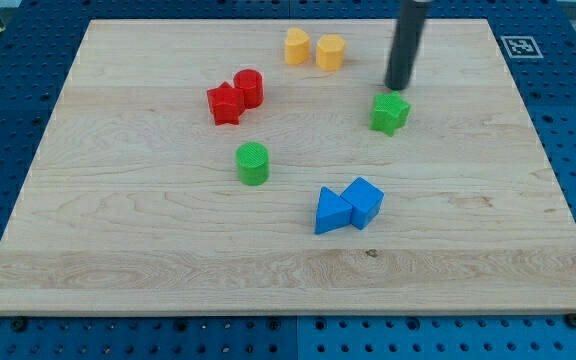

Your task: Move the green star to the center

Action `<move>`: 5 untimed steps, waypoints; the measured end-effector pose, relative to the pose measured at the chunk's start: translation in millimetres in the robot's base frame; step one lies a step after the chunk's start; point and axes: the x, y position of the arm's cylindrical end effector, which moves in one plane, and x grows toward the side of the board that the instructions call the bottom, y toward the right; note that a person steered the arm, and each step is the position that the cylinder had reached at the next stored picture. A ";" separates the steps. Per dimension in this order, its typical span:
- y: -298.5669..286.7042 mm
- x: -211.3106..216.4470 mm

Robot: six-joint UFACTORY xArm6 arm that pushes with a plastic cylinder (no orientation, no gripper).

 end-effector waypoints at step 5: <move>-59.9 39.8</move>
